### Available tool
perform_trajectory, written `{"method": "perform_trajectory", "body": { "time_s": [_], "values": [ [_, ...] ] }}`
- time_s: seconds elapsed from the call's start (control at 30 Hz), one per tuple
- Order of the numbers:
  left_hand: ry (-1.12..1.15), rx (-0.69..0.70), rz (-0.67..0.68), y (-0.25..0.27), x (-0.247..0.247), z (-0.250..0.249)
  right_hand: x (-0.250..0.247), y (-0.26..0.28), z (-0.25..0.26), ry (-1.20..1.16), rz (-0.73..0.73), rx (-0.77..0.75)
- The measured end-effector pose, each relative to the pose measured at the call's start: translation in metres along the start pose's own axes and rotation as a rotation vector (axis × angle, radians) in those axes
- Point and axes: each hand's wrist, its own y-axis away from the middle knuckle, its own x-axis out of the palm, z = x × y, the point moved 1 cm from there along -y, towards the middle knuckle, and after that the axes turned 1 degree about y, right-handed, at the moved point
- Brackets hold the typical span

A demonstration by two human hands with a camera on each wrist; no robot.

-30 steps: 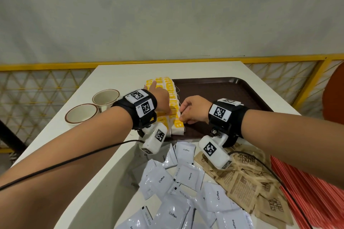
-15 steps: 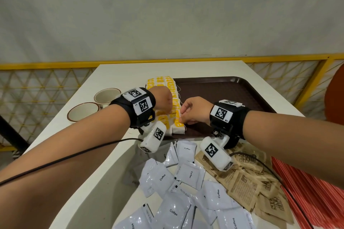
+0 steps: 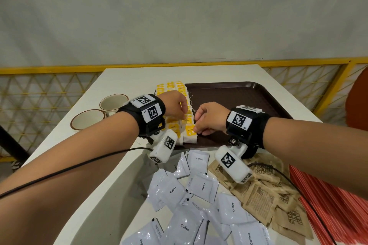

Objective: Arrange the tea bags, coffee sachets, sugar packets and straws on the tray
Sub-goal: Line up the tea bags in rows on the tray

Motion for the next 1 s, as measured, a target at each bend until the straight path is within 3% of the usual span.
{"method": "perform_trajectory", "body": {
  "time_s": [0.23,0.37,0.57,0.73,1.0],
  "values": [
    [-0.025,-0.024,-0.026,-0.007,0.004,-0.001,0.005,-0.007,0.000,0.006,-0.021,-0.028],
    [-0.050,-0.062,0.041,-0.008,0.006,-0.001,0.004,-0.007,-0.001,0.019,-0.023,-0.033],
    [-0.111,-0.101,0.109,-0.009,0.010,-0.003,0.007,0.004,0.001,0.268,0.083,-0.145],
    [-0.180,-0.129,0.138,-0.010,0.012,-0.007,0.011,0.002,0.003,0.374,0.112,-0.153],
    [-0.117,-0.084,0.074,-0.009,0.013,-0.006,0.013,-0.001,0.006,0.396,0.149,-0.122]
  ]
}}
